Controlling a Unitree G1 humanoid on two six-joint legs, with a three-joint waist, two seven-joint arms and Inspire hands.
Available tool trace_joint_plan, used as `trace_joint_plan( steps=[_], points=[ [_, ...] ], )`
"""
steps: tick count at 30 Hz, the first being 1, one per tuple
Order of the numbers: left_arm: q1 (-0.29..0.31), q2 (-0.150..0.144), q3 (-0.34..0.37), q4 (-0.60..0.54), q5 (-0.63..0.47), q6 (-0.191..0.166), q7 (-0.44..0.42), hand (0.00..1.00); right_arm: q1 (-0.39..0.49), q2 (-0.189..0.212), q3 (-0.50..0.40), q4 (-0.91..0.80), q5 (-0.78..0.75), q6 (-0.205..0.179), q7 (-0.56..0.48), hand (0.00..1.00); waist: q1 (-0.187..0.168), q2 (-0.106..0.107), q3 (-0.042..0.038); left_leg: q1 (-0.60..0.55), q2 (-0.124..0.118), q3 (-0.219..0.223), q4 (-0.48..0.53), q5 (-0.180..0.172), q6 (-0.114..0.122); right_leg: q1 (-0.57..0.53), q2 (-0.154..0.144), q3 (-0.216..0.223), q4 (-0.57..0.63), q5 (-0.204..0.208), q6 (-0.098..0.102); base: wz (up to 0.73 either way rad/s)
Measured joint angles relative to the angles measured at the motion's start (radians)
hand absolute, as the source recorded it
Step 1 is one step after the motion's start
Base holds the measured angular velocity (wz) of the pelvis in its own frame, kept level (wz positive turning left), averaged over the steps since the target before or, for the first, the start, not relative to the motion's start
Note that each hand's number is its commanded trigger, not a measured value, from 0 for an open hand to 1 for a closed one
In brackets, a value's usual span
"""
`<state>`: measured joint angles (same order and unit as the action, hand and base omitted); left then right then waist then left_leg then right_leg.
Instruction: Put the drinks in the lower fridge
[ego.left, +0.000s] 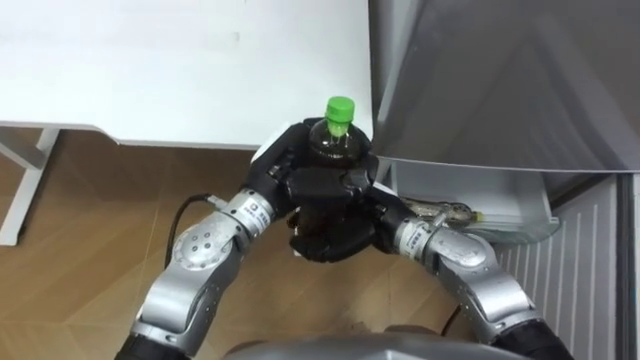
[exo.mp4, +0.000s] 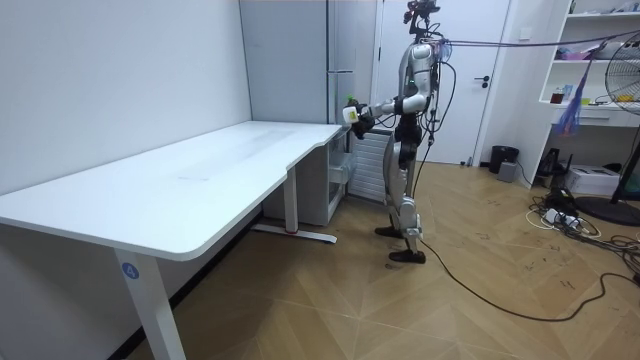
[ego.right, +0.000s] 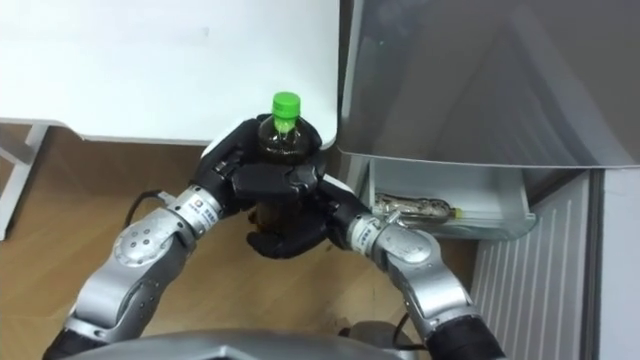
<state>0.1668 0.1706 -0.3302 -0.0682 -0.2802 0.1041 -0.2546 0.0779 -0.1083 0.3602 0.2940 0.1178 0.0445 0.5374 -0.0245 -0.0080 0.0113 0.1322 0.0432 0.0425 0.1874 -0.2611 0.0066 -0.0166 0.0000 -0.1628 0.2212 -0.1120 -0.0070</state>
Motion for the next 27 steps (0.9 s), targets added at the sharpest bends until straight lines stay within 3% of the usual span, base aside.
trace_joint_plan(
  steps=[18,19,20,21,22,24,27],
  points=[
    [0.0,-0.011,-0.005,-0.01,-0.029,-0.002,-0.004,1.0,0.001,0.003,-0.001,0.012,0.042,0.0,-0.01,1.0,0.0,-0.004,0.0016,0.0,-0.001,0.01,0.002,0.0,0.0,-0.004,0.0,0.009,0.0,-0.002,0.0,-0.01],
    [0.0,-0.013,-0.005,-0.01,-0.029,-0.002,-0.003,0.9,0.001,0.003,-0.001,0.012,0.042,0.0,-0.01,1.0,0.0,-0.004,0.0016,0.001,-0.001,0.011,0.002,0.0,0.0,-0.004,0.0,0.009,0.0,-0.002,0.0,0.0],
    [0.0,-0.014,-0.005,-0.01,-0.029,-0.002,-0.003,0.66,0.001,0.003,-0.001,0.012,0.042,0.0,-0.01,1.0,0.0,-0.004,0.0017,0.001,-0.001,0.012,0.002,0.0,0.0,-0.004,0.0,0.009,0.001,-0.003,0.0,0.0],
    [0.0,-0.015,-0.004,-0.01,-0.029,-0.002,-0.002,0.64,0.001,0.003,-0.002,0.012,0.043,0.0,-0.01,1.0,0.001,-0.005,0.0016,0.001,-0.001,0.012,0.002,0.0,0.0,-0.003,0.0,0.009,0.001,-0.003,0.0,0.0],
    [0.0,-0.015,-0.004,-0.01,-0.029,-0.002,-0.002,0.5,0.001,0.003,-0.002,0.012,0.043,0.0,-0.01,1.0,0.001,-0.007,0.002,0.001,-0.001,0.013,0.002,0.0,0.0,-0.003,0.0,0.009,0.001,-0.003,0.0,0.0],
    [0.0,-0.016,-0.004,-0.01,-0.029,-0.002,-0.002,0.0,0.001,0.003,-0.002,0.012,0.043,0.0,-0.01,1.0,0.003,-0.009,0.0032,0.002,-0.001,0.013,0.002,0.0,0.0,-0.003,0.0,0.01,0.001,-0.003,0.0,0.0],
    [0.0,-0.016,-0.004,-0.01,-0.03,-0.002,-0.002,0.0,0.001,0.001,-0.002,0.012,0.043,0.0,-0.01,1.0,0.004,-0.013,0.0051,0.002,-0.001,0.014,0.002,0.0,0.0,-0.003,0.0,0.01,0.001,-0.003,0.0,0.0]
  ],
)
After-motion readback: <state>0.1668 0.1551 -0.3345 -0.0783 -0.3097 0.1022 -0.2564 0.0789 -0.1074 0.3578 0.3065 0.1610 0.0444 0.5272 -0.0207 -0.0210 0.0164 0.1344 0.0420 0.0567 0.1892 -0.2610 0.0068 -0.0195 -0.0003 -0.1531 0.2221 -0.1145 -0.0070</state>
